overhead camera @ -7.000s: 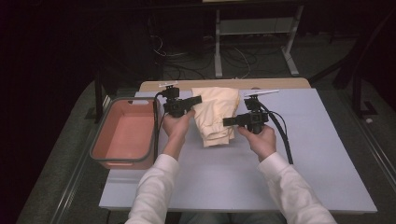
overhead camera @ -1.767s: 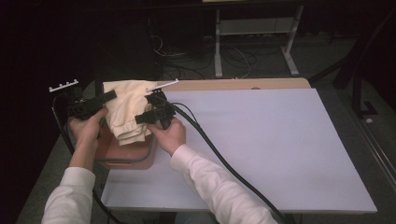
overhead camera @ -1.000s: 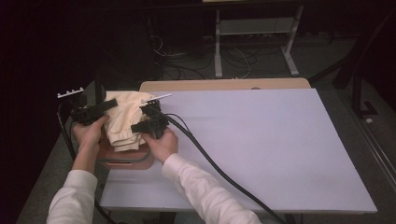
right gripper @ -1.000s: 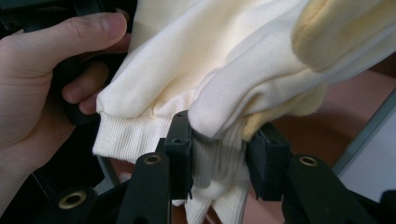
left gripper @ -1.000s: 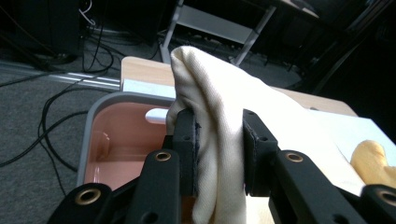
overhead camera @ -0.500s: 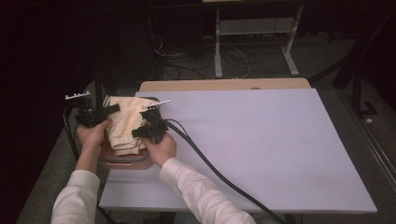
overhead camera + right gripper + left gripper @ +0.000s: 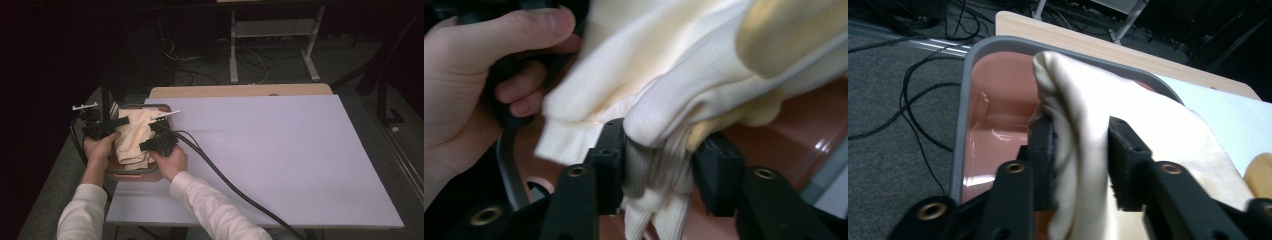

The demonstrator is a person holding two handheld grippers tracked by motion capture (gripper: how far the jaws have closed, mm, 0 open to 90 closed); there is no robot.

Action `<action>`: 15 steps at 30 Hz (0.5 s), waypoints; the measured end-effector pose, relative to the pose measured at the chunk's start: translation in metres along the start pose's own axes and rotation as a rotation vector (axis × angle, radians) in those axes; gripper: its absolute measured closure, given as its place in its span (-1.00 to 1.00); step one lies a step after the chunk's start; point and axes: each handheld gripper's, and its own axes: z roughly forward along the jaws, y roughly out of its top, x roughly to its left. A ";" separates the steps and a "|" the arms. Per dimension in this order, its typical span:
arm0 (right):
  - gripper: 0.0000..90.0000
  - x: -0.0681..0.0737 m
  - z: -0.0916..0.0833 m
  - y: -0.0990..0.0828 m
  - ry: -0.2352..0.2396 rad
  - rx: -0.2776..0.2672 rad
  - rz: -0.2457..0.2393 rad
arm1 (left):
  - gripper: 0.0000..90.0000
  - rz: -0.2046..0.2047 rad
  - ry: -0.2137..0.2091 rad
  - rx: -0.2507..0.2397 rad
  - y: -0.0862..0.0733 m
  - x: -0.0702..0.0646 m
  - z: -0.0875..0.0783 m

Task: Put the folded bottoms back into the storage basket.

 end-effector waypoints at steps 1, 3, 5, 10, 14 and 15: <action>0.14 0.001 0.000 0.000 0.017 0.005 -0.018 | 0.23 -0.002 0.028 -0.016 -0.001 -0.001 -0.001; 0.04 0.002 -0.002 0.001 0.021 0.007 -0.032 | 0.15 -0.001 0.030 -0.028 0.000 -0.001 -0.002; 0.01 0.003 -0.005 0.002 0.016 -0.005 -0.056 | 0.05 -0.007 0.033 -0.039 0.002 -0.005 -0.003; -0.11 0.003 -0.013 0.007 0.023 -0.015 -0.072 | -0.13 0.018 0.041 -0.041 0.005 -0.012 -0.004; -0.23 0.001 -0.024 0.011 0.024 -0.022 -0.103 | -0.26 0.041 0.044 -0.039 0.008 -0.019 -0.006; -0.26 0.001 -0.026 0.013 0.023 -0.024 -0.108 | -0.26 0.047 0.050 -0.038 0.009 -0.021 -0.007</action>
